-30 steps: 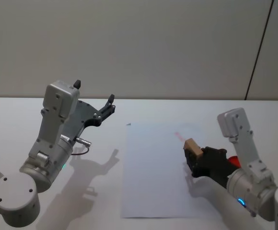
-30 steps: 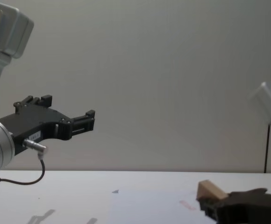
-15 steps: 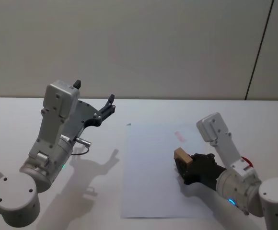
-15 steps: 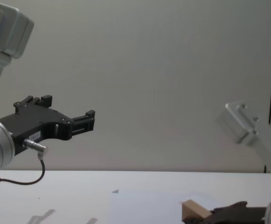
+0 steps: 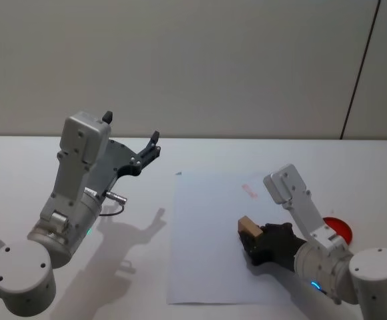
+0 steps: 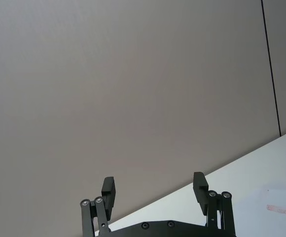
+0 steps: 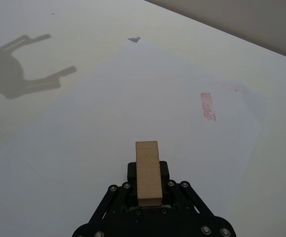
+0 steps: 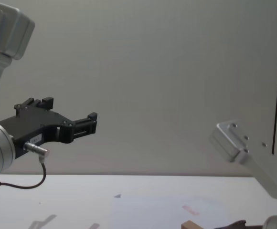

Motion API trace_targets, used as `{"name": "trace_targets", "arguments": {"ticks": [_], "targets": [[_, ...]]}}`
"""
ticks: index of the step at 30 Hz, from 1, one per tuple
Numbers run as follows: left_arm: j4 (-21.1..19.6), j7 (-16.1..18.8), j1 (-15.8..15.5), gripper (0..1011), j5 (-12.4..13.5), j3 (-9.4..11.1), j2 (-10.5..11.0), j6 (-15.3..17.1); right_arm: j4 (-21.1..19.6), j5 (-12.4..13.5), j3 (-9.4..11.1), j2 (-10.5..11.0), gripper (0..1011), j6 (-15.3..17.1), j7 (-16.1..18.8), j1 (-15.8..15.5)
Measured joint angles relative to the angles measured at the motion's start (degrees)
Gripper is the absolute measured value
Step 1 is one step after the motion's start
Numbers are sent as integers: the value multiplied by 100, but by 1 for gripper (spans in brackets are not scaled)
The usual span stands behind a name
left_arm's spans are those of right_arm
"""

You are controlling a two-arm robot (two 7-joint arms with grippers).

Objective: Use the one hand to pick up the stamp and affix it onto the A4 paper.

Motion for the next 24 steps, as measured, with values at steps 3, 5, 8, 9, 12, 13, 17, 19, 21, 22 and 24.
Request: {"name": "trace_targets", "arguments": {"ticks": [3,5,8,9,12,13,17,19,21,22,24], "targets": [[0,0,0,1003,0,0,0,0,11,47,-6,-16,218,39,-52,-13],[0,0,0,1003,0,0,0,0,21,91,-11,-30,218,78,-100,-24],[0,0,0,1003,0,0,0,0,24,142,-15,-40,218,119,-166,-48],[0,0,0,1003,0,0,0,0,25,155,-16,-44,218,132,-185,-57],[0,0,0,1003,0,0,0,0,27,209,-18,-53,218,183,-251,-78],[0,0,0,1003,0,0,0,0,29,236,-18,-55,218,201,-279,-86],[0,0,0,1003,0,0,0,0,32,269,-19,-60,218,223,-321,-99],[0,0,0,1003,0,0,0,0,35,287,-18,-64,219,230,-348,-108],[0,0,0,1002,0,0,0,0,37,294,-17,-66,219,237,-362,-110],[0,0,0,1003,0,0,0,0,43,303,-15,-68,218,238,-379,-113],[0,0,0,1003,0,0,0,0,45,315,-14,-71,218,238,-395,-118]]}}
